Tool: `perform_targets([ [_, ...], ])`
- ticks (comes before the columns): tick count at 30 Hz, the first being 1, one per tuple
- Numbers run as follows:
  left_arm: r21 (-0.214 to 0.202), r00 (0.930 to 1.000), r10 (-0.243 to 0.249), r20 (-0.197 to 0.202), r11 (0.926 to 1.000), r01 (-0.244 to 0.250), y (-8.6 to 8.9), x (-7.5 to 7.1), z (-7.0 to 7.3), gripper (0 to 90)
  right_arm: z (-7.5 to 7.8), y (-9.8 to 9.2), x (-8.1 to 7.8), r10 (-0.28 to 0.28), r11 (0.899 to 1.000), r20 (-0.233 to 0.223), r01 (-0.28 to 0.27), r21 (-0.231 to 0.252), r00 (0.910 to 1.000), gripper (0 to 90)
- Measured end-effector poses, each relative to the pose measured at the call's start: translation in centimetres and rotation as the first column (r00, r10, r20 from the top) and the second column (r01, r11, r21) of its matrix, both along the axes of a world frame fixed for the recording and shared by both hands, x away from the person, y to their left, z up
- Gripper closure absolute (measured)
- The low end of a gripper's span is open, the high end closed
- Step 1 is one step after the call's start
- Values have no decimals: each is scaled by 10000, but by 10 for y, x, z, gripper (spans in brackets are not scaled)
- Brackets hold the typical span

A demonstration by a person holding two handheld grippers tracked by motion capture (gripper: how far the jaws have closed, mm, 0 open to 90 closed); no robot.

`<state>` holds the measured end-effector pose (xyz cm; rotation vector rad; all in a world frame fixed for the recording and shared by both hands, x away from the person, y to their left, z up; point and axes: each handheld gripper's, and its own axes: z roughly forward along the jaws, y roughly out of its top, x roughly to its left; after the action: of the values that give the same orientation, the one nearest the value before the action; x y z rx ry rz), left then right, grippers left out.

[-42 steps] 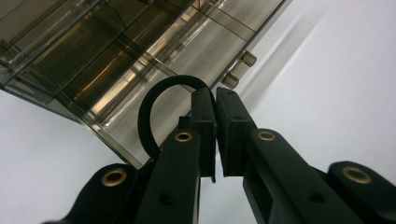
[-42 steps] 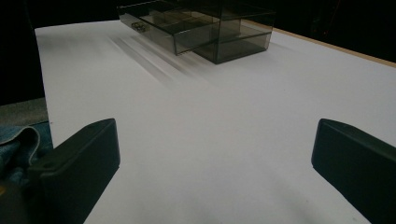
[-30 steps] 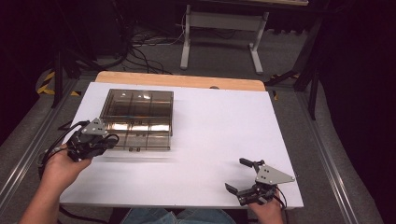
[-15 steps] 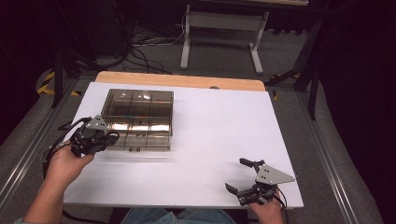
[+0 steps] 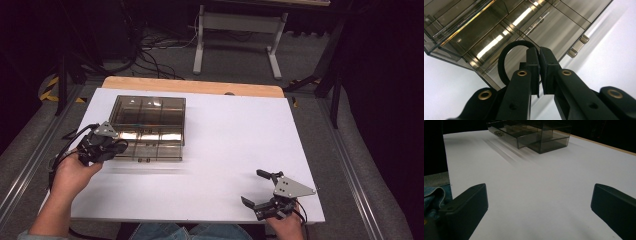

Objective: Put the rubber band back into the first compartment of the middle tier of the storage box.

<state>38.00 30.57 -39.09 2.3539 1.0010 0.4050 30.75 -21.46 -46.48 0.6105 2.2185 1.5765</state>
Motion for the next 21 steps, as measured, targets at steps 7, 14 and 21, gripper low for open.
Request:
perform_targets([
  [7,11,9999,61,-122,10000,-61,0,3,-2,860,0,0,0,8,10000,-16,-8,-8,10000,16],
  [14,58,9996,78,-268,10000,-77,0,8,-6,859,0,0,0,-25,10000,-17,25,3,10000,16],
  [21,28,9989,129,-451,9999,-128,0,13,-10,859,0,0,0,-7,10000,4,7,-12,10000,16],
])
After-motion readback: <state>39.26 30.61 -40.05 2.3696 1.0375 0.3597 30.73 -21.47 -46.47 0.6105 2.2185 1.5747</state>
